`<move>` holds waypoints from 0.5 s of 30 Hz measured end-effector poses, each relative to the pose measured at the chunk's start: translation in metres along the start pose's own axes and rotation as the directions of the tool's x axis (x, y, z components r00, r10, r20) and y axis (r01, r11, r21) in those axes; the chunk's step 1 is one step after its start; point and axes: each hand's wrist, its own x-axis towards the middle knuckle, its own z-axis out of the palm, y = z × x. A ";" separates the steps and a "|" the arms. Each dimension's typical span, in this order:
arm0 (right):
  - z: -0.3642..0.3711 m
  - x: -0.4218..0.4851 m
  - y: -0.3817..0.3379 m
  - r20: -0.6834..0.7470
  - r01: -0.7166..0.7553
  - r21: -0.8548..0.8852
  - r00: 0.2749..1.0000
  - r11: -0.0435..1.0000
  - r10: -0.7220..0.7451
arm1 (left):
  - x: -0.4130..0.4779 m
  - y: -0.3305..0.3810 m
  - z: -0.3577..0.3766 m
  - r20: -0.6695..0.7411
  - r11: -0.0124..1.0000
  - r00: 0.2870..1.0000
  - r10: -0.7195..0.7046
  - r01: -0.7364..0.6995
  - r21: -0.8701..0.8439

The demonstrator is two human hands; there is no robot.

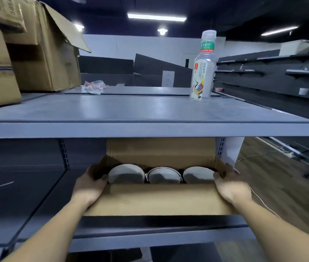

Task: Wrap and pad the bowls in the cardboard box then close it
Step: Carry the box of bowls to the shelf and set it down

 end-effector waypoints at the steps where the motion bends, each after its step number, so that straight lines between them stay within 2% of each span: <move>1: 0.001 0.000 0.000 -0.016 -0.007 -0.003 1.000 1.000 0.007 | -0.001 0.001 0.002 -0.029 1.000 1.000 -0.005 0.004 -0.025; 6: 0.006 0.001 0.001 -0.076 -0.077 0.076 0.994 0.994 0.082 | -0.005 0.002 0.006 -0.087 0.985 0.994 -0.066 0.051 -0.166; 8: 0.007 0.004 0.005 -0.056 -0.203 0.228 0.974 0.952 0.221 | -0.006 0.000 0.006 -0.085 0.964 0.988 -0.130 0.105 -0.245; 10: 0.005 0.009 0.008 0.021 -0.335 0.394 0.934 0.856 0.356 | -0.008 -0.003 0.006 -0.052 0.950 0.988 -0.144 0.124 -0.287; 12: 0.001 0.012 0.009 0.124 -0.374 0.404 0.927 0.835 0.355 | -0.006 -0.006 0.005 -0.009 0.937 0.993 -0.121 0.112 -0.331; 15: -0.005 0.012 0.008 0.174 -0.354 0.375 0.935 0.857 0.310 | 0.001 -0.006 0.000 0.034 0.932 0.991 -0.130 0.134 -0.337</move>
